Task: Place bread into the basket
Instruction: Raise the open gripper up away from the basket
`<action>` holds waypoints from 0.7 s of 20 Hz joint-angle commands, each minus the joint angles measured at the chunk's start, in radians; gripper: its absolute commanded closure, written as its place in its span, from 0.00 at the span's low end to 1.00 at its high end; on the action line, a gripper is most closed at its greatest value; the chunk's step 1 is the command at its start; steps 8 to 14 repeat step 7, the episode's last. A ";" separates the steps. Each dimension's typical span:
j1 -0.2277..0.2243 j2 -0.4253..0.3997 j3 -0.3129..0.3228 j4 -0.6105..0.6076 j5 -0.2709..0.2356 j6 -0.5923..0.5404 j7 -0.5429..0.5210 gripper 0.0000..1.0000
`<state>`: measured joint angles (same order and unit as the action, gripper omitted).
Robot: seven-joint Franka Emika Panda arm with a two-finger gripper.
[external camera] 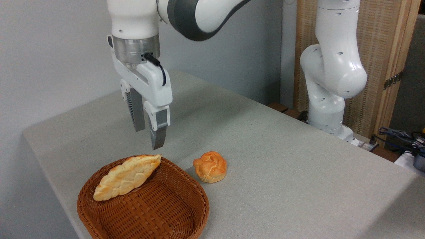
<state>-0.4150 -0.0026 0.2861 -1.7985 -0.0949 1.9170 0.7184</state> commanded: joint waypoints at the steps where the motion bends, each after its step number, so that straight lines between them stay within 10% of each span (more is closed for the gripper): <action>1: -0.007 0.004 0.013 0.018 0.038 -0.035 -0.076 0.00; 14: -0.007 0.004 0.013 0.019 0.087 -0.062 -0.077 0.00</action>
